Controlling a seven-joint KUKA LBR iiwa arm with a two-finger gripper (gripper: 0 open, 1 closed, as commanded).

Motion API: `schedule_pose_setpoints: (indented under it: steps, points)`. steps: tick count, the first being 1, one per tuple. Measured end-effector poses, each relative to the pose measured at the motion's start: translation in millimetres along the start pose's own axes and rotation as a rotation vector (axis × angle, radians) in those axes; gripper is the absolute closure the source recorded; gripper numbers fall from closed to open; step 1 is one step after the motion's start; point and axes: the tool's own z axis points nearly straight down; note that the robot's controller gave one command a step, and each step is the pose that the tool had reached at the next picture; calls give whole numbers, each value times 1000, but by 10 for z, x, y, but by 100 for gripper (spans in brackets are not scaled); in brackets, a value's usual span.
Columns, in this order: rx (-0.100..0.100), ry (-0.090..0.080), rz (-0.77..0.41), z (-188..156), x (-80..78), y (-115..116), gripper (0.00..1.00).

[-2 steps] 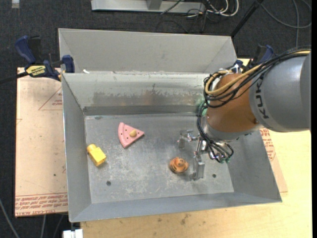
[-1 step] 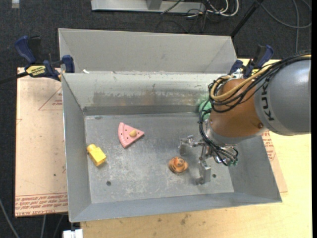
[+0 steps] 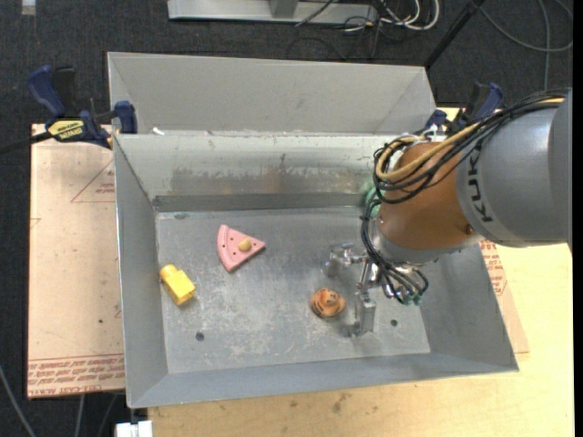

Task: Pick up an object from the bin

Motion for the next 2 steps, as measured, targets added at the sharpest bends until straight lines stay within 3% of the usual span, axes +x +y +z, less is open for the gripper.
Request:
schedule_pose_setpoints:
  steps: [1, 2]
  points:
    - [0, -1, -183, 21, -23, 244, 0]
    - [-1, 1, 104, 37, 54, 239, 100]
